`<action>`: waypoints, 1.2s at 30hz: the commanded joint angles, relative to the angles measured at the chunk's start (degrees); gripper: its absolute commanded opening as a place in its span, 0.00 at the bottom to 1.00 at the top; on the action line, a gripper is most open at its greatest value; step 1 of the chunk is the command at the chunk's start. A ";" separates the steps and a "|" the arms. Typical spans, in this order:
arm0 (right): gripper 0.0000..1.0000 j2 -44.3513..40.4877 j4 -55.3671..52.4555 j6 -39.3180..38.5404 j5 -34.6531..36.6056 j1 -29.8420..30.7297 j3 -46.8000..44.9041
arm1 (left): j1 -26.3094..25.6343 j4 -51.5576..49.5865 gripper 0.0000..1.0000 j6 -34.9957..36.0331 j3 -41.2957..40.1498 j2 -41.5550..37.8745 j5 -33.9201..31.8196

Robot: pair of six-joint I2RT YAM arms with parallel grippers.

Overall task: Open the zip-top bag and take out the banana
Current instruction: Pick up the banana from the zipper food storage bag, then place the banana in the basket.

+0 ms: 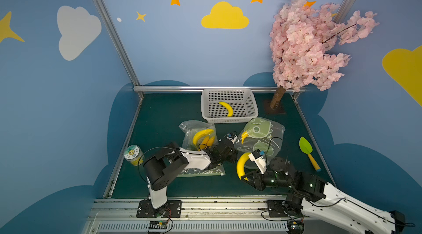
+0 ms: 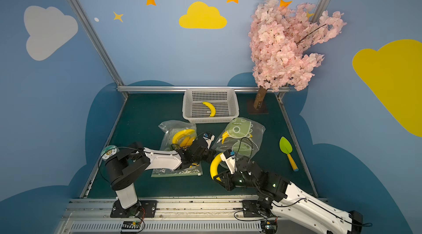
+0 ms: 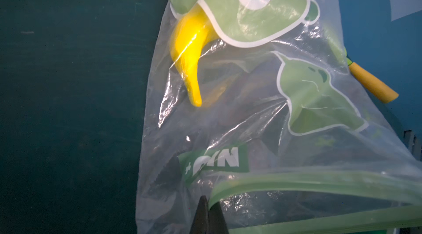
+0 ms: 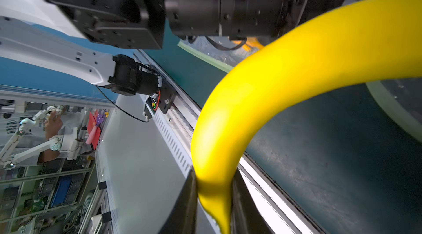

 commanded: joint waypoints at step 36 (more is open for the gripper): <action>0.51 75.58 19.35 -19.36 -12.55 -38.43 51.41 | -4.43 1.04 0.03 0.14 -5.14 -7.60 -3.97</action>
